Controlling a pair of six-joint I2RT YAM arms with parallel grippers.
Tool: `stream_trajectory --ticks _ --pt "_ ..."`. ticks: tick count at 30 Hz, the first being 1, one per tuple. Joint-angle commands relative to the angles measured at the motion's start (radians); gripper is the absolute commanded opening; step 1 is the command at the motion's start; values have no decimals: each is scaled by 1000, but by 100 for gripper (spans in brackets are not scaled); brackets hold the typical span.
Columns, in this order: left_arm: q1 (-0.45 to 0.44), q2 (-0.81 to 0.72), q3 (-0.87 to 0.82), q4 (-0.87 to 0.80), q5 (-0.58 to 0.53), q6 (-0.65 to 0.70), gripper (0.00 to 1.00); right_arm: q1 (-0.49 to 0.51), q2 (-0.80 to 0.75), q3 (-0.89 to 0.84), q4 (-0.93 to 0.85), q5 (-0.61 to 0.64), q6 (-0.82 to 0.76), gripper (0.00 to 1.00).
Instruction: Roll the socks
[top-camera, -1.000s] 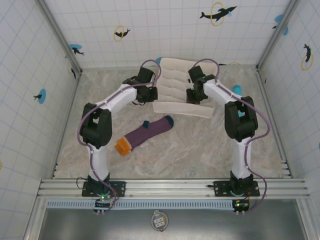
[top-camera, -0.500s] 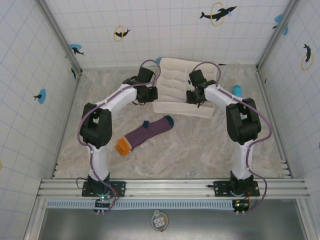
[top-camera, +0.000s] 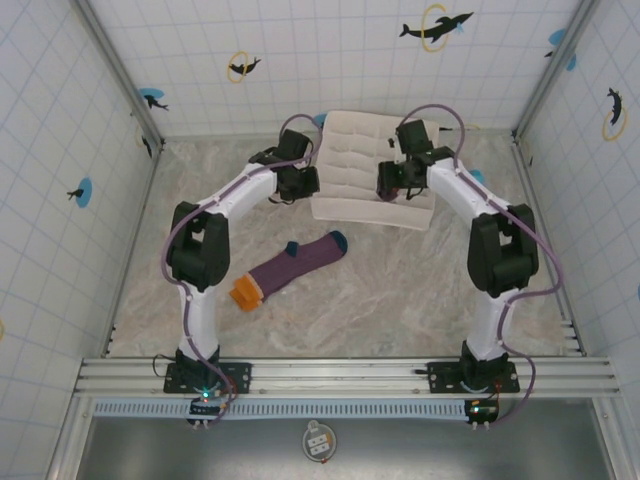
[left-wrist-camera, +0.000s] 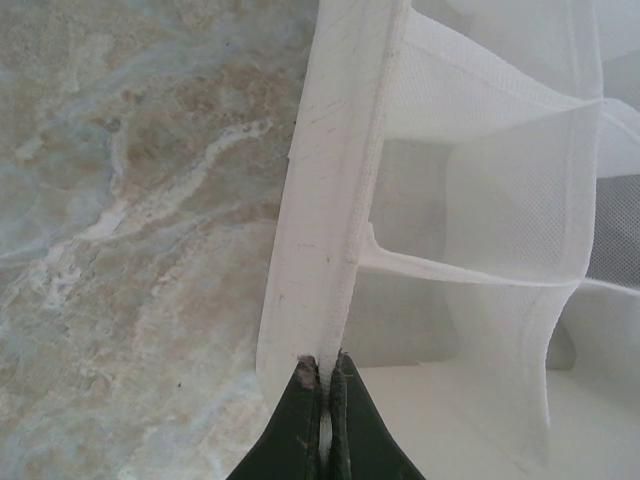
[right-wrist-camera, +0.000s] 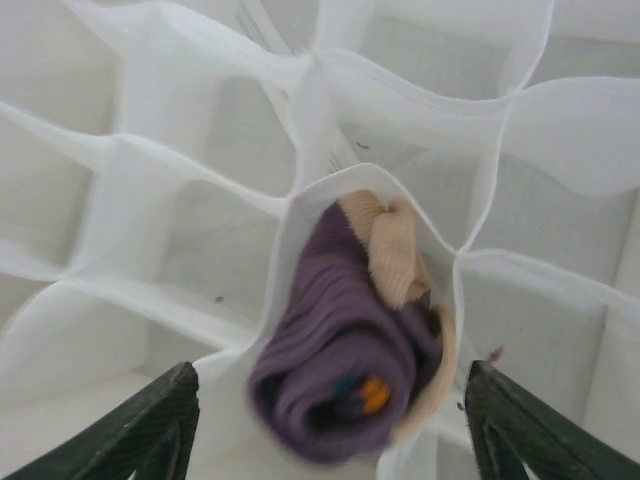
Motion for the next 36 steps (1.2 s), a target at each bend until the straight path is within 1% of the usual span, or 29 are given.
stream_trajectory --ticks 1,5,10,15,16,18,20,22,23,25,26,28,31,34,36 --pt "17 47 40 -28 -11 -16 0 -1 -81 30 31 -19 -1 75" --pt "17 64 59 -37 -6 -8 0 -9 -53 68 -14 -3 -1 75" --pt "17 61 43 -33 0 7 0 -14 37 148 -93 6 0 69" --pt "17 60 36 -39 -3 17 0 -14 102 170 -107 11 9 66" --pt "18 59 37 -40 -6 18 2 -14 114 171 -109 9 11 65" --pt "17 58 42 -46 -14 15 16 -13 136 192 -144 5 16 64" --pt "17 53 46 -46 -20 11 44 -11 133 188 -157 6 17 63" --pt "17 45 54 -54 -37 9 66 0 90 142 -123 -3 12 63" --pt "17 37 60 -61 -51 9 74 10 57 111 -99 -14 2 64" --pt "18 16 69 -71 -64 10 83 34 -8 52 -72 -6 -17 67" --pt "18 3 74 -77 -71 13 91 49 -41 22 -67 1 -22 68" --pt "18 -28 78 -81 -83 17 97 71 -108 -45 -49 4 -19 72" --pt "18 -78 84 -103 -83 32 97 110 -210 -180 -4 -36 7 75" --pt "18 -133 60 -141 -77 41 97 167 -312 -316 44 6 37 76" --pt "18 -184 -2 -153 -69 46 97 199 -375 -415 97 -4 72 77"
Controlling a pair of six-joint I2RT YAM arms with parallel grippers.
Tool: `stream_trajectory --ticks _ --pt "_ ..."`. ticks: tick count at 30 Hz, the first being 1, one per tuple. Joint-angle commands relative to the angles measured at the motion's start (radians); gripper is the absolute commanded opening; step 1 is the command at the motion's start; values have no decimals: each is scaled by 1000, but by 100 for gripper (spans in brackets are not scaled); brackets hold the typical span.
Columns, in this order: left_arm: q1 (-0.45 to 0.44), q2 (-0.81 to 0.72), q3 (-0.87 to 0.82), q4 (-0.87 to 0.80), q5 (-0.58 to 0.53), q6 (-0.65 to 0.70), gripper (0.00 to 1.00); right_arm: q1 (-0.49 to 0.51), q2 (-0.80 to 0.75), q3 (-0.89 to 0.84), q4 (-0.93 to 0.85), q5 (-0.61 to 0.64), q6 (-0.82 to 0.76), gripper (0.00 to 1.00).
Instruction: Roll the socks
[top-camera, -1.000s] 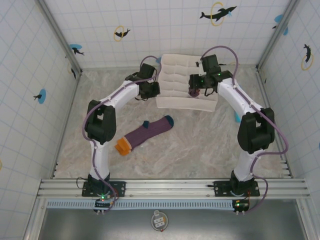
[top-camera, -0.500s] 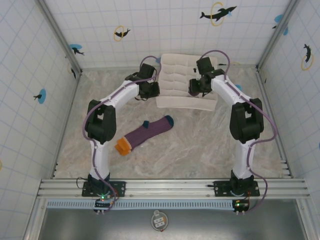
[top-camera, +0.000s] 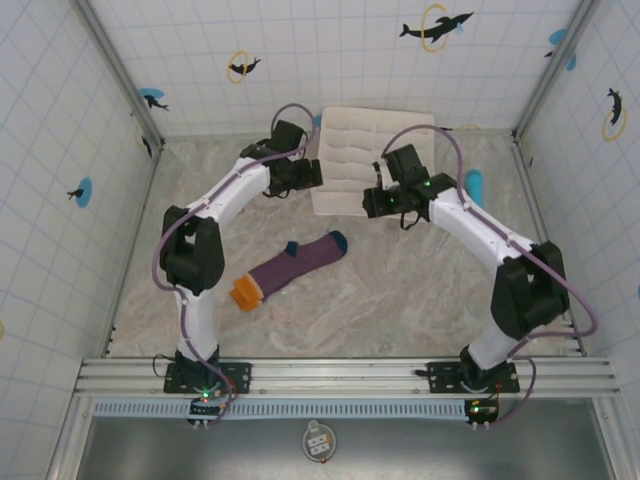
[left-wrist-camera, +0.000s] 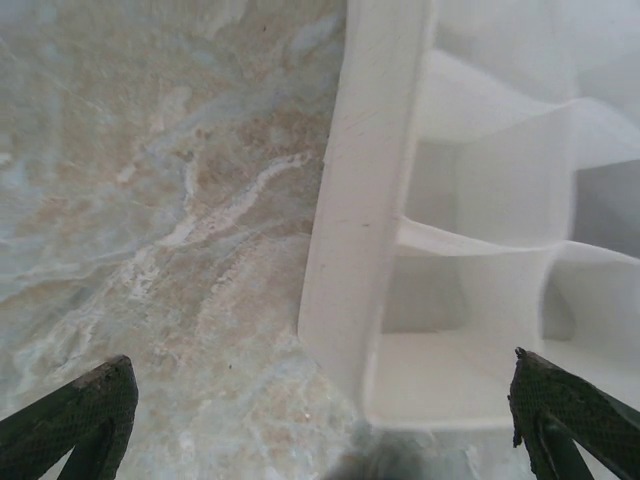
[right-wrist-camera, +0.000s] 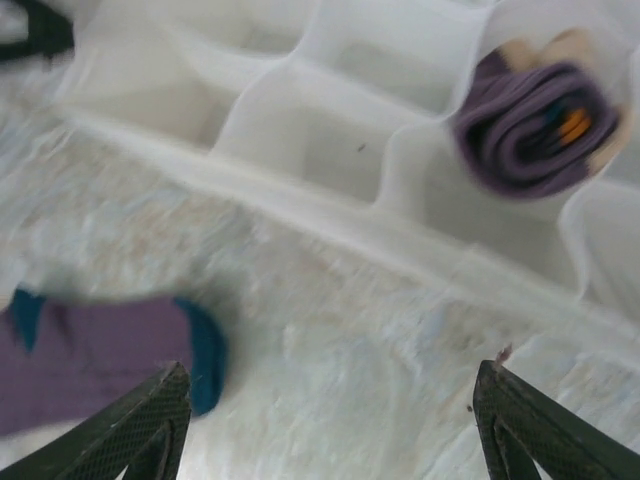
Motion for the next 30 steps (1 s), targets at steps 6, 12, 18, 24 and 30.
stream_trajectory --ticks 6,12,18,24,30 --pt "8 -316 -383 -14 17 18 97 102 -171 -359 260 -50 167 76" --pt "9 -491 -645 -29 -34 13 97 137 -166 -517 466 -89 261 70" --pt "14 -620 -835 -23 -43 -9 96 187 -59 -547 643 -87 298 65" --pt "28 -647 -953 -10 -58 9 92 210 65 -506 735 -81 353 61" --pt "69 -649 -1028 30 -51 14 92 206 165 -458 800 -90 406 57"
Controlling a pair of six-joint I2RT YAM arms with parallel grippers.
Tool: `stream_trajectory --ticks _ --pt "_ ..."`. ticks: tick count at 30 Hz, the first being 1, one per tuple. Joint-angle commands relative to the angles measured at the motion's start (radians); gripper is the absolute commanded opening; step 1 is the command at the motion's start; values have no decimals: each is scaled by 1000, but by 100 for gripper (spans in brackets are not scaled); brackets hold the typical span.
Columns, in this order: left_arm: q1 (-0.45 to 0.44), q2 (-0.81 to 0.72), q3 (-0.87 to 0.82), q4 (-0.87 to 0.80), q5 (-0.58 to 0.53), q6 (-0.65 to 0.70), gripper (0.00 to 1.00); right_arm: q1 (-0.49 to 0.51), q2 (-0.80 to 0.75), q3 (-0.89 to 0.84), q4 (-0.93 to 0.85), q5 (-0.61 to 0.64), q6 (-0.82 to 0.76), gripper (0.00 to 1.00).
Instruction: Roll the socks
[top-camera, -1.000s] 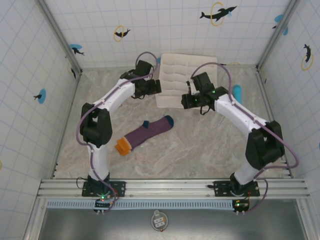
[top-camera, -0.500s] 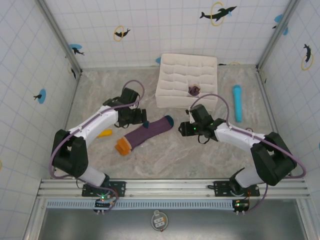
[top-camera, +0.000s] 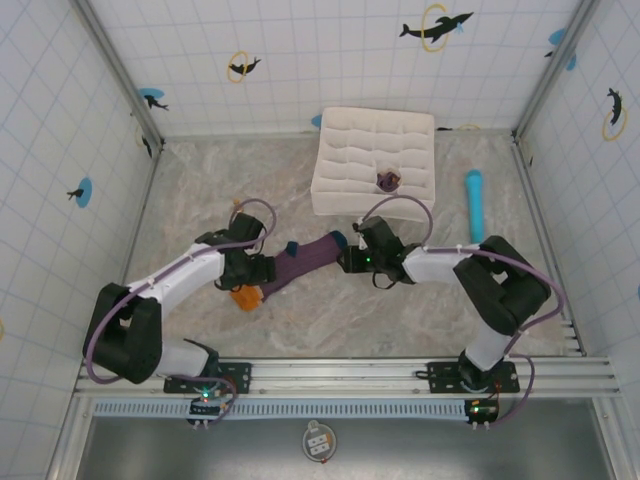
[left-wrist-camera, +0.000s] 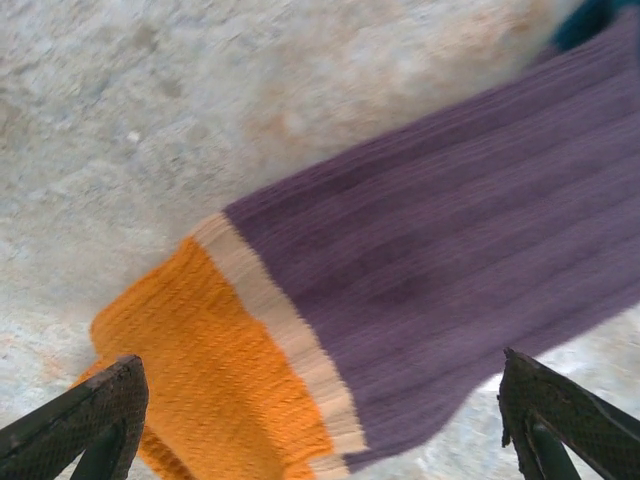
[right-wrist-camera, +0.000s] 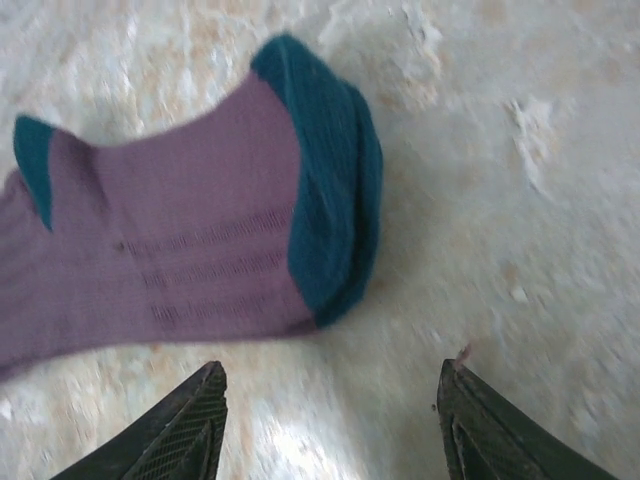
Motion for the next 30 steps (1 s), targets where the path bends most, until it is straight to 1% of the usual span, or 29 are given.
stream_trajectory --ticks 1,3,5,7,8,10,12,14,15,17,18,20,24,27,28,30 --pt "26 -6 -31 24 -4 10 91 -3 56 62 81 8 42 55" --pt "26 -1 -45 32 11 13 89 -7 75 69 96 27 49 52" --pt "26 -4 -63 49 26 6 87 -17 92 77 121 10 63 49" --pt "27 -10 -89 73 72 -8 84 -22 113 98 113 3 65 42" --pt "25 -13 -99 83 93 -14 82 -24 119 104 106 9 64 37" --pt "25 -24 -122 97 116 -27 80 -35 128 105 96 11 63 22" --pt "23 -47 -145 112 131 -50 78 -52 121 98 79 -5 56 8" --pt "22 -75 -177 146 182 -89 76 -74 92 77 48 -9 31 1" --pt "13 -85 -192 161 210 -110 76 -88 69 54 34 -2 14 0" --pt "3 -99 -202 176 226 -147 76 -123 13 12 6 -12 -17 0" --pt "-44 -109 -202 185 231 -169 76 -147 -14 -9 -11 -36 -37 0" --pt "-80 -121 -190 200 237 -208 77 -197 -63 -44 -58 -76 -84 0" --pt "-156 -106 -119 201 243 -261 81 -295 -152 -103 -170 -111 -187 0" --pt "-181 -77 -69 201 254 -285 84 -367 -198 -142 -199 -134 -223 0" --pt "-186 -67 -54 202 256 -288 87 -390 -209 -156 -198 -144 -228 1" --pt "-188 -45 -32 201 262 -277 88 -428 -220 -181 -181 -168 -241 1"
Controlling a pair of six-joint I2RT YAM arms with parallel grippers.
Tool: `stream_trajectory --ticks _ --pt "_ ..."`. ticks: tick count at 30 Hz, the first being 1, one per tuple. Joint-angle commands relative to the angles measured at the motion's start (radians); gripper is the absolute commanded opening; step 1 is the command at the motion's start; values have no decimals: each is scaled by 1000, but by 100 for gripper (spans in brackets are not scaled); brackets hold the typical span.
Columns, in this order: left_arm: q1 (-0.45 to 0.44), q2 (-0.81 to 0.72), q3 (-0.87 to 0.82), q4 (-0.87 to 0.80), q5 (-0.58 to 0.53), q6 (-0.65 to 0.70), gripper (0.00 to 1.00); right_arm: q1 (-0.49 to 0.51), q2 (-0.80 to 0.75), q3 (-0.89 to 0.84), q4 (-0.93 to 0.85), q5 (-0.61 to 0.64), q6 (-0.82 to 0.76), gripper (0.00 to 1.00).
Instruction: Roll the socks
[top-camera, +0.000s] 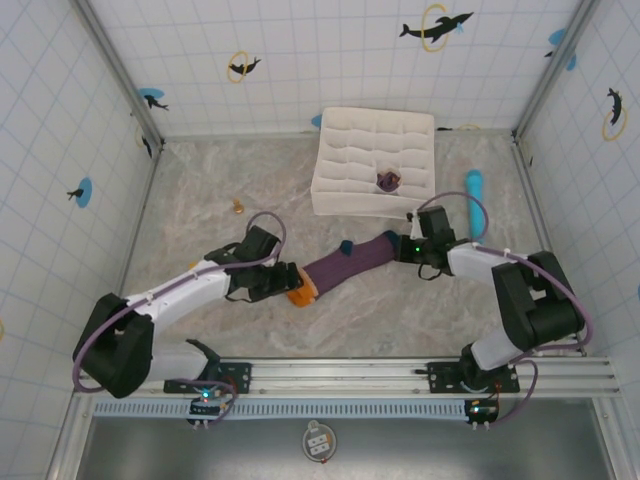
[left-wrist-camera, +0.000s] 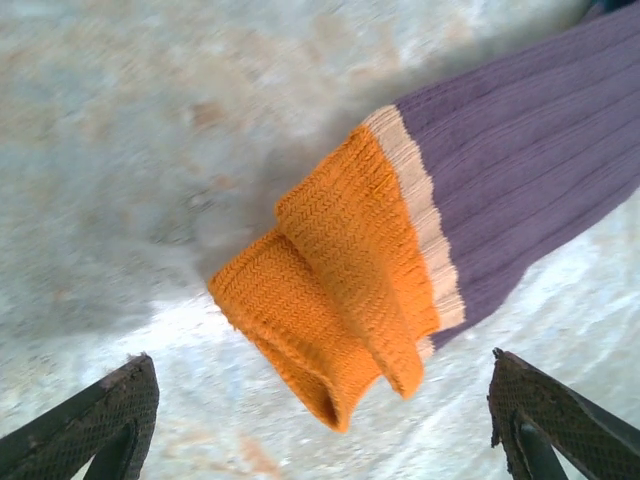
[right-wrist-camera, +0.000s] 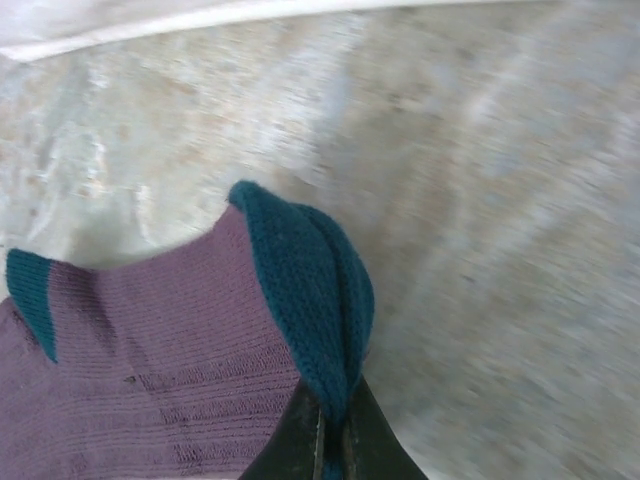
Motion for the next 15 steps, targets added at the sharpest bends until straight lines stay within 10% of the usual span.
stream_trajectory --ticks 1,6,15 --pt "-7 35 48 -2 11 -21 89 -50 -30 -45 -29 -63 -70 1" --pt "-6 99 88 16 -16 31 88 -99 -41 -54 -41 -59 -103 15" --pt "-6 206 147 59 -38 87 75 -89 -224 -66 -124 -52 -79 74"
